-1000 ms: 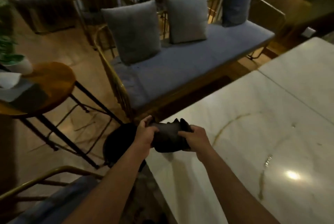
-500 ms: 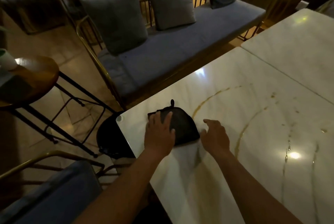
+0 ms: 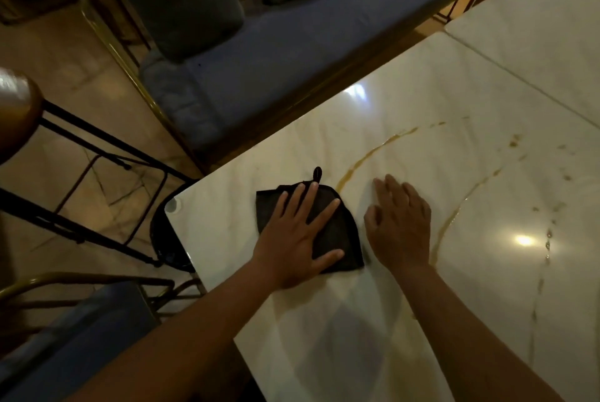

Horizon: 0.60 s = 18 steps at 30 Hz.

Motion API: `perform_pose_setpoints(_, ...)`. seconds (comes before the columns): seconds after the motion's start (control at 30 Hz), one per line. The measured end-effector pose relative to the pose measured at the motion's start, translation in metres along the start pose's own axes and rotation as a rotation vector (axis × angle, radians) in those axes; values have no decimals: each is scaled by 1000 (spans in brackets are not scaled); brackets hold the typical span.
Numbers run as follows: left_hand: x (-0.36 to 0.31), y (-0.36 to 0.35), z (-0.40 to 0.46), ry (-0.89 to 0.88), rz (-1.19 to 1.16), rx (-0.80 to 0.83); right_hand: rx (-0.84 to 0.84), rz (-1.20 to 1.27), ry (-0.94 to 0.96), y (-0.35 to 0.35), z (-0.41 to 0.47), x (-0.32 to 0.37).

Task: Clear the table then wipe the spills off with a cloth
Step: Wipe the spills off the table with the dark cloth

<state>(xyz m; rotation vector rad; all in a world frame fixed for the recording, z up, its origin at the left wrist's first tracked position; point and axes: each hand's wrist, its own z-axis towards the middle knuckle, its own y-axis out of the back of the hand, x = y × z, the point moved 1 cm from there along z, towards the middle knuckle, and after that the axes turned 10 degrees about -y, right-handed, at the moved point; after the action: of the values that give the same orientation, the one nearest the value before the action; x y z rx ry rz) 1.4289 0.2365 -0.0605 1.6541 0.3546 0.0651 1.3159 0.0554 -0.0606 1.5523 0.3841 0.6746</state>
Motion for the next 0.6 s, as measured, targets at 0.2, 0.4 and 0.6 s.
perform_pose_setpoints(0.2, 40, 10, 69, -19, 32, -36, -150, 63, 38, 3, 34, -11)
perform_pose_setpoints(0.4, 66, 21, 151, 120, 46, -53, -59, 21, -88, -13, 60, -19)
perform_pose_setpoints(0.6, 24, 11, 89, -132, 13, -6, 7, -11, -165, -13, 56, -20)
